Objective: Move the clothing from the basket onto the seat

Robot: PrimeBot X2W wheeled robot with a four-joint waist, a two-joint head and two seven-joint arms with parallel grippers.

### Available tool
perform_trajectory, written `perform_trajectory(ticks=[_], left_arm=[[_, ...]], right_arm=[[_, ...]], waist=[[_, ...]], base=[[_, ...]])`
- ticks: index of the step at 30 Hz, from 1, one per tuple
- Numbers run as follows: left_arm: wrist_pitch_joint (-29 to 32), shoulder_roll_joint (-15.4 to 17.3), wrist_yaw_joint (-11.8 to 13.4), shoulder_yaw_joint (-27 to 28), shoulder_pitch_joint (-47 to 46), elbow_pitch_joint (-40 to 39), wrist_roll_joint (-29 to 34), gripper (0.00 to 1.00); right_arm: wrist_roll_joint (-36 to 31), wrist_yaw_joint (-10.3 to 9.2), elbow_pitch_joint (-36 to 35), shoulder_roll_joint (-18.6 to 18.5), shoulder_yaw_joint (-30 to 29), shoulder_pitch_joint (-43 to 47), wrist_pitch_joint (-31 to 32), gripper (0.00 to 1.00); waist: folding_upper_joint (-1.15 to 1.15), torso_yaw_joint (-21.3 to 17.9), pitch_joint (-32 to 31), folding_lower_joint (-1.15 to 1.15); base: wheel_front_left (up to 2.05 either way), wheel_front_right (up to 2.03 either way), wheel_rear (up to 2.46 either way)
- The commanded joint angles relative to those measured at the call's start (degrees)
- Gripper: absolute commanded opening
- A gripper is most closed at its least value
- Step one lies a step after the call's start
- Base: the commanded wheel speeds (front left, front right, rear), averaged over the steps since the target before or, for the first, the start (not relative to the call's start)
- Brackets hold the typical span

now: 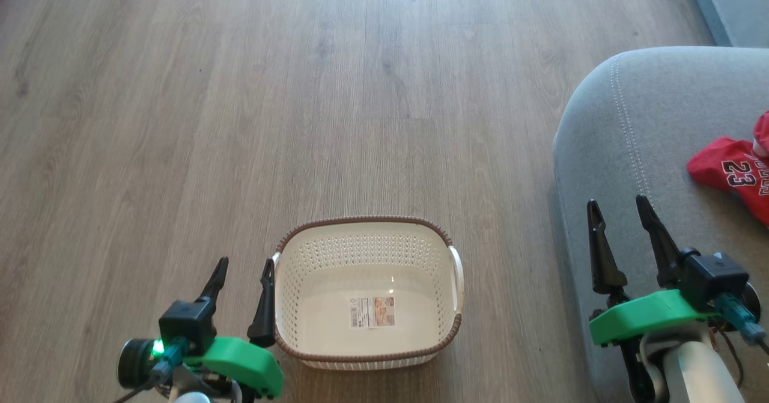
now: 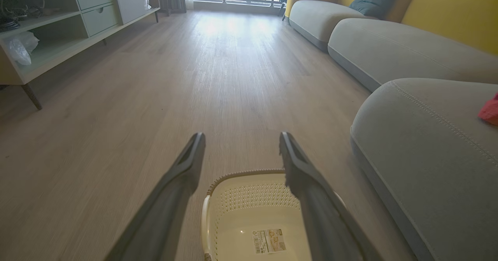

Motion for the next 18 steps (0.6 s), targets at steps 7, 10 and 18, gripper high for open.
perform_trajectory(ticks=[7,10,18], left_arm=[[-0.3,0.1,-0.3,2.0,-2.0,-1.4,-0.1,1.0],[-0.3,0.1,-0.4,2.2,-2.1,-1.6,0.1,1.0],[-0.3,0.1,-0.6,2.2,-2.0,-1.7,-0.3,1.0]], right_arm=[[0.5,-0.01,-1.4,0.2,1.5,-1.8,-0.3,1.0],[0.7,-0.01,-1.2,0.2,1.6,-1.9,-0.3,1.0],[0.8,-0.01,-1.0,0.2,1.8,-2.2,-0.3,1.0]], waist=[[0.0,0.2,-0.3,0.0],[0.0,0.1,-0.4,0.0],[0.0,-0.2,-0.5,0.0]], base=[[0.0,0.0,0.0],[0.0,0.0,0.0],[0.0,0.0,0.0]])
